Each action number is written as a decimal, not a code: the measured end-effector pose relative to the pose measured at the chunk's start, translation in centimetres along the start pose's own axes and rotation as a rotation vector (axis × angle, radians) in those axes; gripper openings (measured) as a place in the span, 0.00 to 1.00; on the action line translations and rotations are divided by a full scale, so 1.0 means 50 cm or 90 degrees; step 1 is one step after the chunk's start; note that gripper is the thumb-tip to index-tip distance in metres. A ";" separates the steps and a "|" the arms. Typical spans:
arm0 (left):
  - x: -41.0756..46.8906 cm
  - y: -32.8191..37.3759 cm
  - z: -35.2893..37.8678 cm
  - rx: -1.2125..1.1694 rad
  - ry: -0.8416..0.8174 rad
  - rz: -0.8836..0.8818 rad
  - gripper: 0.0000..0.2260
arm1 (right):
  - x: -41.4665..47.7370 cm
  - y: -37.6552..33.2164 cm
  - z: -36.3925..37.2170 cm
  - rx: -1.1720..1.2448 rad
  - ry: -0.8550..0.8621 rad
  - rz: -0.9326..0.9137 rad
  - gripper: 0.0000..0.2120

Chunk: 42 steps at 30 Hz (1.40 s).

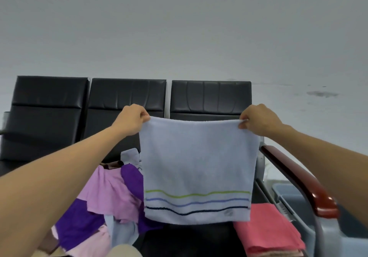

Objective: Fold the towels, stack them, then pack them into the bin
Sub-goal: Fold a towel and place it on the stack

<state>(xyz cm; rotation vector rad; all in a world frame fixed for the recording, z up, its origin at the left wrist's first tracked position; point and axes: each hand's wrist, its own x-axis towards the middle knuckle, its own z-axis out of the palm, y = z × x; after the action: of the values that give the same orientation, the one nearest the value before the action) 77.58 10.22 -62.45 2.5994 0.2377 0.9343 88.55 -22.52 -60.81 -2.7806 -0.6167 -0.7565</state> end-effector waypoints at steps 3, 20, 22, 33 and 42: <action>0.003 -0.001 -0.013 0.038 -0.053 0.058 0.09 | -0.003 0.004 -0.009 -0.065 0.041 -0.005 0.06; -0.001 0.010 -0.036 0.220 -0.214 0.123 0.08 | -0.009 0.037 -0.024 -0.084 -0.135 -0.078 0.06; 0.000 0.009 -0.056 0.235 -0.251 0.116 0.07 | -0.014 0.033 -0.054 -0.054 -0.227 -0.085 0.06; 0.004 0.005 -0.097 0.163 -0.219 -0.007 0.04 | -0.001 0.024 -0.051 0.126 -0.283 -0.064 0.07; -0.049 -0.135 0.214 -0.041 -0.079 -0.162 0.07 | -0.026 0.057 0.247 0.029 -0.228 -0.061 0.06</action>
<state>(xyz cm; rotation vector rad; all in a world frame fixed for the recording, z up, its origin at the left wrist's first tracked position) 82.30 12.74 -74.17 2.4831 0.4840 0.6775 94.20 -21.93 -72.23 -2.8811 -0.8219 -0.2522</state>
